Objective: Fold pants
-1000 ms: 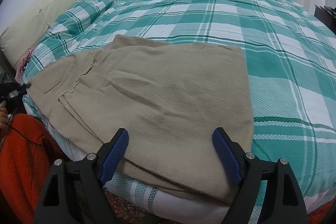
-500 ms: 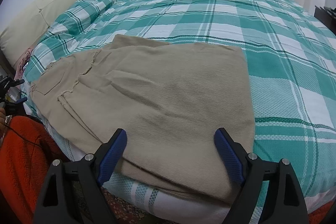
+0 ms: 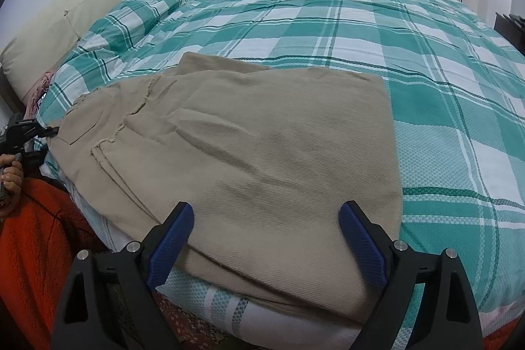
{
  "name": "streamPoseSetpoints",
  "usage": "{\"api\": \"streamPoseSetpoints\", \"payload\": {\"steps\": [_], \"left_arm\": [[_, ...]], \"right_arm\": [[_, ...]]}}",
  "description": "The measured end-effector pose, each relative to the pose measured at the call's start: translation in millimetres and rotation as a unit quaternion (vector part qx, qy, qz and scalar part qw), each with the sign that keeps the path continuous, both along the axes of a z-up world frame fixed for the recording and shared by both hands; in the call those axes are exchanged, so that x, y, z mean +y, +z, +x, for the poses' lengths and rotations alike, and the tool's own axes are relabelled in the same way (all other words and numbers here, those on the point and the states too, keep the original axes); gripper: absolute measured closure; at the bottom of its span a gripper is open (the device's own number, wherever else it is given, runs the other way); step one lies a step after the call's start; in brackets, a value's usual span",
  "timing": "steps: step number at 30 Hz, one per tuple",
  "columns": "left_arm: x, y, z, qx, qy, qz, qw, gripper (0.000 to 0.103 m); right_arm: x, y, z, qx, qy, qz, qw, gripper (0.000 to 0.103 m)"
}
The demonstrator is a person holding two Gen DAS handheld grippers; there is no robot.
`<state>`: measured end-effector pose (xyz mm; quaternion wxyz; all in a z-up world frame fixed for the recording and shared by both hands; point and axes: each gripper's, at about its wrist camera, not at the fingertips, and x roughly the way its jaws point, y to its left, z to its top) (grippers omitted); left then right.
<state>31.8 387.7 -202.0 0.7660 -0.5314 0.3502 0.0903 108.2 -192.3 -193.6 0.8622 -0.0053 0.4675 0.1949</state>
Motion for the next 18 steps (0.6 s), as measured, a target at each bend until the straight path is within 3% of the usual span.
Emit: {"api": "streamPoseSetpoints", "payload": {"steps": [2, 5, 7, 9, 11, 13, 15, 16, 18], "left_arm": [[-3.4, 7.2, -6.1, -0.03, -0.004, 0.014, 0.9994, 0.085], [-6.8, 3.1, -3.1, -0.029, -0.007, 0.029, 0.9991, 0.082], [-1.7, -6.7, -2.5, -0.019, 0.003, 0.006, 0.9998, 0.073], [0.1, -10.7, 0.8, -0.018, 0.004, -0.005, 0.9998, 0.057], [-2.8, -10.0, 6.2, -0.012, -0.004, 0.005, 0.9999, 0.047], [-8.2, -9.0, 12.0, -0.003, -0.014, 0.026, 0.9996, 0.049], [-13.4, -6.4, 14.1, 0.007, -0.021, 0.053, 0.9983, 0.072], [-13.9, -5.8, 13.2, 0.005, -0.023, 0.056, 0.9982, 0.074], [-14.2, -5.0, 13.0, -0.002, -0.026, 0.059, 0.9979, 0.08]], "right_arm": [[1.0, 9.0, -0.3, 0.006, -0.002, -0.009, 1.0, 0.017], [9.7, 40.5, -2.5, -0.028, 0.007, 0.006, 1.0, 0.018], [30.7, 56.1, 5.9, -0.024, 0.041, 0.023, 0.999, 0.02], [60.6, 65.1, 21.7, 0.004, 0.085, 0.064, 0.994, 0.033], [94.3, 68.3, 43.6, 0.035, 0.115, 0.104, 0.987, 0.043], [124.9, 67.7, 60.5, 0.044, 0.133, 0.105, 0.985, 0.052], [164.2, 61.1, 84.1, 0.044, 0.158, 0.075, 0.984, 0.061], [184.4, 53.4, 100.3, 0.057, 0.168, 0.062, 0.982, 0.07], [209.9, 33.6, 124.9, 0.103, 0.172, 0.049, 0.979, 0.076]]}}
